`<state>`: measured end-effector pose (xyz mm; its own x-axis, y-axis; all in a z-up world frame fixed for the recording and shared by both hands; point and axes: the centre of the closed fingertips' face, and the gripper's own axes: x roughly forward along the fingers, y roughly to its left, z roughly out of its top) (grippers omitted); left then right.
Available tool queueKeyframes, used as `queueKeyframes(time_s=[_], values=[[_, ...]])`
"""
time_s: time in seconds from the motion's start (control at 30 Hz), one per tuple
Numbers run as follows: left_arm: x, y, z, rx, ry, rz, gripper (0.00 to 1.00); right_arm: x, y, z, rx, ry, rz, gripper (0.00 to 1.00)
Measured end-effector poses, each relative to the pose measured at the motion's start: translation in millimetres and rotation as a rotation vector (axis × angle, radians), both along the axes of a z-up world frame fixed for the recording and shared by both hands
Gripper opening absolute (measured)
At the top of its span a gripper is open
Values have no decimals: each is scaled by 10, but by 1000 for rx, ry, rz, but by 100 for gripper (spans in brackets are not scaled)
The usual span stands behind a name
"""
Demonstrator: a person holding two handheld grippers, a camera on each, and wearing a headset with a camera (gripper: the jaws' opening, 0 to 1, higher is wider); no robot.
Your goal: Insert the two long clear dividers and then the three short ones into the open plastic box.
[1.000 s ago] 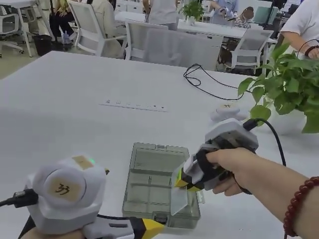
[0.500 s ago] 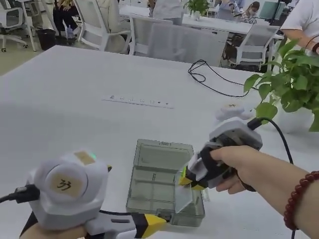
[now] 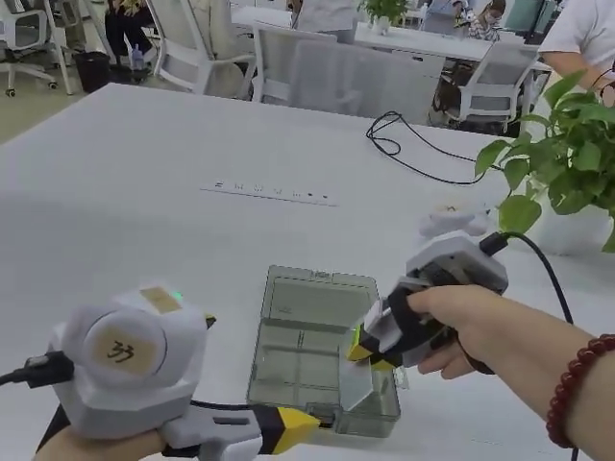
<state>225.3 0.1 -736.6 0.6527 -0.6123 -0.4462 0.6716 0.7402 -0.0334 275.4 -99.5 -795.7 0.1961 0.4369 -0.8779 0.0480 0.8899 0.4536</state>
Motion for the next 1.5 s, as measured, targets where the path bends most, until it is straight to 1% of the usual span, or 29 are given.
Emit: queueKeyframes(time_s=[0.07, 0.17, 0.23, 0.3, 0.43, 0.53, 0.6, 0.63, 0.77, 0.87, 0.93, 1.17, 1.5], values=[[4, 3, -3, 2, 1, 0, 94, -4, -6, 9, 1, -1, -3, 7], [32, 3, -18, 7, 3, -3, 94, 85, -25, -15, -2, -2, -10, 7], [53, -3, -25, 6, 2, -6, 94, 103, -9, -31, 13, 13, -23, 7], [66, -13, -21, 4, 5, -8, 93, 99, -11, -43, 1, 15, -16, 7], [98, -21, -12, 1, 0, -11, 93, 100, -8, -34, 2, 11, -12, 7], [117, -19, -16, 0, -1, -9, 93, 106, 2, -32, -27, -2, 17, 7], [123, -18, -16, -2, -1, -9, 93, 108, 30, -21, -33, -5, 26, 7], [124, -18, -17, -2, -1, -9, 93, 107, 15, -26, -55, -10, 50, 7], [134, -12, -21, 0, -1, -9, 93, 99, 43, -25, -88, -20, 87, 7], [134, -9, -16, -1, -2, -7, 93, 98, 30, -41, -133, -34, 136, 7], [136, -4, -15, 2, -2, -7, 93, 110, 16, -46, -146, -37, 149, 7], [127, 12, -19, 4, -2, -5, 93, 103, -16, -50, -156, -34, 157, 7], [129, 16, -18, 5, 0, -9, 92, 97, 8, -51, -147, -22, 151, 7]])
